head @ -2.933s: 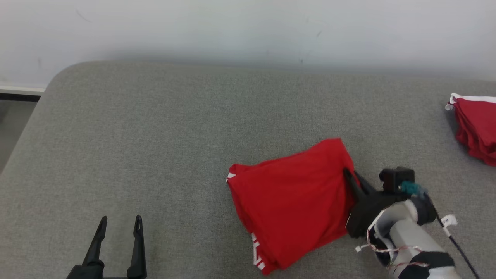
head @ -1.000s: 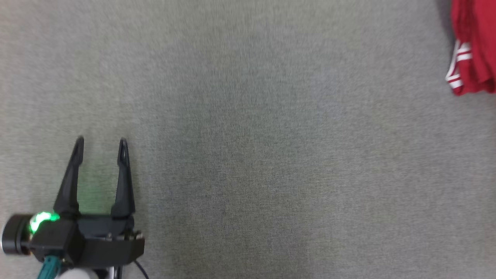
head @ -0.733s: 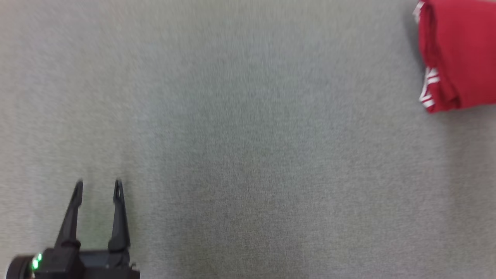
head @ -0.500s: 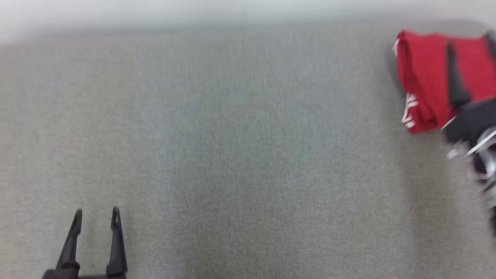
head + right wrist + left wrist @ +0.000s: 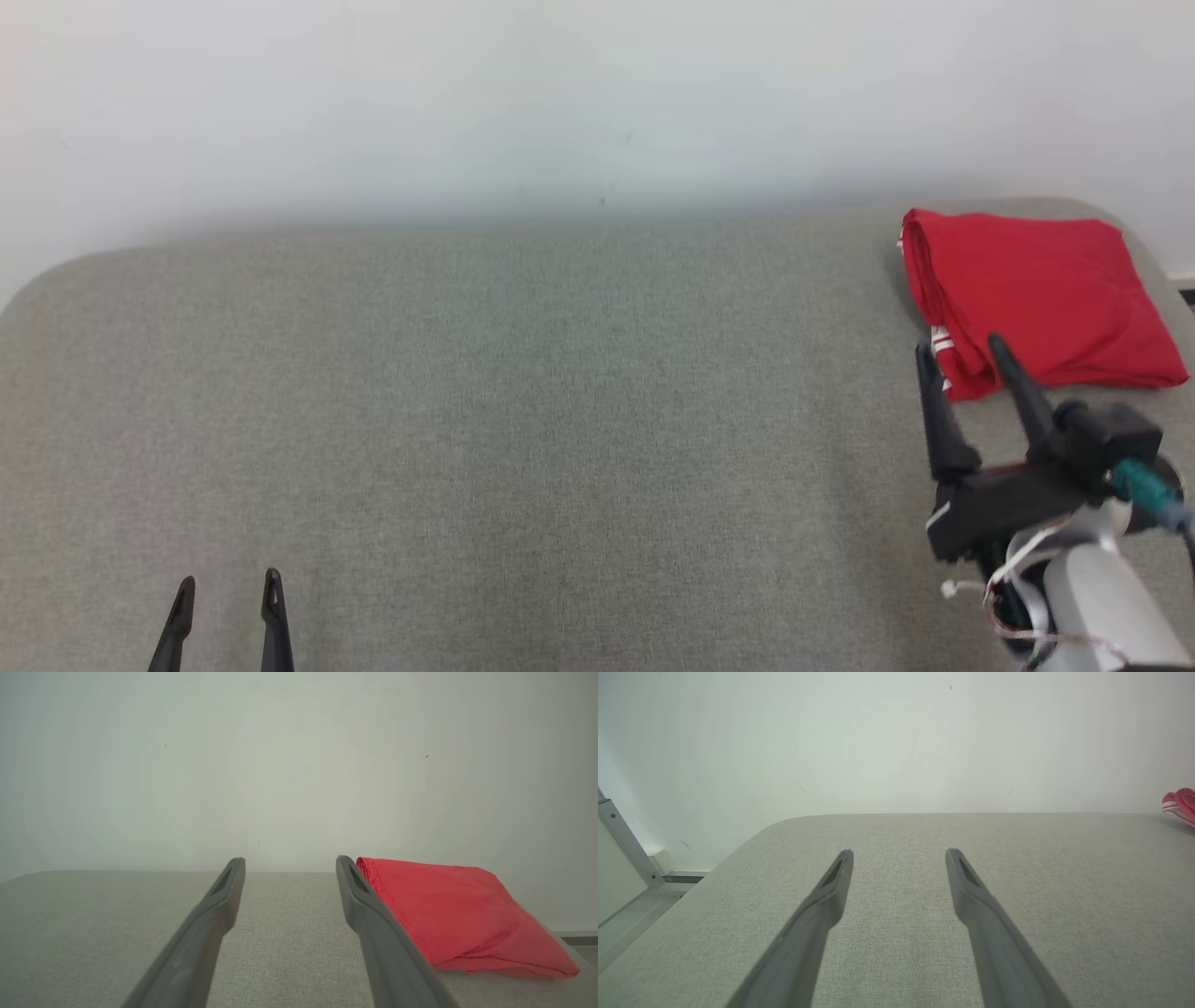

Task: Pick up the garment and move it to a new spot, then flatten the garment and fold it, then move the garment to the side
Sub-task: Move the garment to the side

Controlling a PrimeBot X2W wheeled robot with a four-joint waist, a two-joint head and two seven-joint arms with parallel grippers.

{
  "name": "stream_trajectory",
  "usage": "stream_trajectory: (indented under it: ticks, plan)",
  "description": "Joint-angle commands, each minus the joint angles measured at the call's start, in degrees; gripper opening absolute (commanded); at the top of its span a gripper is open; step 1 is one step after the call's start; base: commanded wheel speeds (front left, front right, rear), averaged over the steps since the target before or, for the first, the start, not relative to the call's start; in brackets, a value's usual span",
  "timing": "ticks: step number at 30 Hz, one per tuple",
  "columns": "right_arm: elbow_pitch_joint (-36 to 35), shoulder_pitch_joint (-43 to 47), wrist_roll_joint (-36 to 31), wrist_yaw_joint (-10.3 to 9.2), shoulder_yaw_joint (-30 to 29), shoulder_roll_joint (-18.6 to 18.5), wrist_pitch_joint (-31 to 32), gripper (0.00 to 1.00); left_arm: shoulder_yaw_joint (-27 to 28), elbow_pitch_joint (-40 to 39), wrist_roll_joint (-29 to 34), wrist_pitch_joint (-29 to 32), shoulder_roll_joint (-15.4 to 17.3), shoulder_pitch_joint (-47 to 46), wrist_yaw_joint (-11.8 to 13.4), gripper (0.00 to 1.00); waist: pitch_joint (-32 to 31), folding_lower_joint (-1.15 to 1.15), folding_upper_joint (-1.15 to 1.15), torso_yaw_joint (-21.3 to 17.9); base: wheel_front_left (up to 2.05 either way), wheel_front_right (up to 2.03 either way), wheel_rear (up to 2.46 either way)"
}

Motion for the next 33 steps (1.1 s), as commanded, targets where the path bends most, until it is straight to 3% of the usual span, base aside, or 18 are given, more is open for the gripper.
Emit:
stream_trajectory:
  ticks: [1,17,33]
  plan:
    - [-0.9,2.4,0.0,-0.17,-0.1,1.3,-0.6,1.00,0.1,0.0,0.3,-0.2,-0.2,0.6,-0.3,1.00,-2.2,0.02,0.01,0.0,0.00,0.00,0.00]
    - [-4.0,15.7,0.3,-0.17,-2.5,7.7,-4.1,1.00,-0.8,2.1,0.3,-0.2,-0.3,0.4,-0.4,1.00,-3.8,0.02,0.01,-0.9,0.00,0.00,0.00]
    - [-5.2,21.1,-0.6,-0.17,-4.4,10.4,-5.5,1.00,-1.3,4.0,0.3,-0.2,0.2,1.1,-0.7,1.00,-5.4,0.02,0.01,-0.5,0.00,0.00,0.00]
